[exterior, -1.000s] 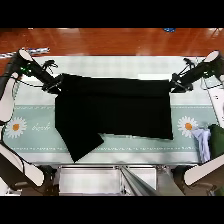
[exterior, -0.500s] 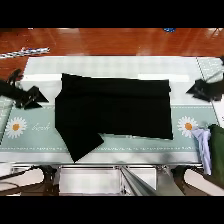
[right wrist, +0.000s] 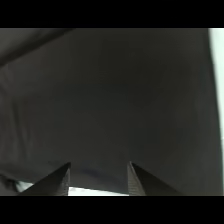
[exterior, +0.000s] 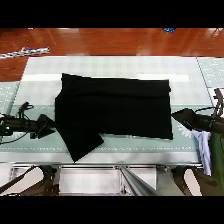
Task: Fold the shirts.
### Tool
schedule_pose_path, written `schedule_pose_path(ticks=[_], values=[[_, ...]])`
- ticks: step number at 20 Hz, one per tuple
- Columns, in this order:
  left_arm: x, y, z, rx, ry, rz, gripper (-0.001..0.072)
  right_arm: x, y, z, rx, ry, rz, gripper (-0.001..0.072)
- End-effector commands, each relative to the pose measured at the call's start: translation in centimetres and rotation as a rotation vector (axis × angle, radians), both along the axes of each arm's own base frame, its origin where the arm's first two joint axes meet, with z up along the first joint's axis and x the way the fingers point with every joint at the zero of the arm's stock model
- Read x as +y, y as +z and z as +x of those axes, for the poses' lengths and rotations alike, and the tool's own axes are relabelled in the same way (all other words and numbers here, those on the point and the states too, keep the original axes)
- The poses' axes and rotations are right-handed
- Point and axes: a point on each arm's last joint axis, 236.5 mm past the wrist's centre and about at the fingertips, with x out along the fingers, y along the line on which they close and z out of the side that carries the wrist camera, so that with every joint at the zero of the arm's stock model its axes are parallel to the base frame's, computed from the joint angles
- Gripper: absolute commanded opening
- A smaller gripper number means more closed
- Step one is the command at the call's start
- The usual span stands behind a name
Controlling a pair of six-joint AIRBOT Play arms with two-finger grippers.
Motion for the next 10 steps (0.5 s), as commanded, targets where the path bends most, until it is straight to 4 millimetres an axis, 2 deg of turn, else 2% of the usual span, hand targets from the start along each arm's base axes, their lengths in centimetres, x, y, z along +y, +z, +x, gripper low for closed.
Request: schedule_pose_path(ticks=[1, 3, 4, 7, 8, 10], values=[[-2.2, -1.7, -1.8, 0.032, -0.062, 0.012, 0.0504, 1.9, 1.2, -0.3, -0.026, -0.005, 0.096, 0.0415], [-4.2, -2.1, -2.1, 0.028, -0.088, -0.005, 0.0504, 3.4, 3.3, 0.6, -0.096, 0.011, 0.184, 0.0415], [-4.9, -2.3, -2.1, 0.021, -0.102, -0.002, 0.0504, 3.5, 3.8, 0.9, -0.117, 0.009, 0.196, 0.0415], [-5.7, -2.9, -1.2, 0.008, -0.092, 0.023, 0.0501, 1.8, 2.7, 1.3, -0.105, -0.038, 0.127, 0.0415], [-6.0, -2.8, -1.0, 0.003, -0.085, 0.017, 0.0418, 0.6, 2.0, 1.1, -0.083, -0.068, 0.098, 0.0415], [-6.1, -2.6, -1.0, 0.005, -0.084, 0.007, 0.0014, -3.1, -0.1, -0.2, -0.01, -0.131, -0.007, 0.0415]])
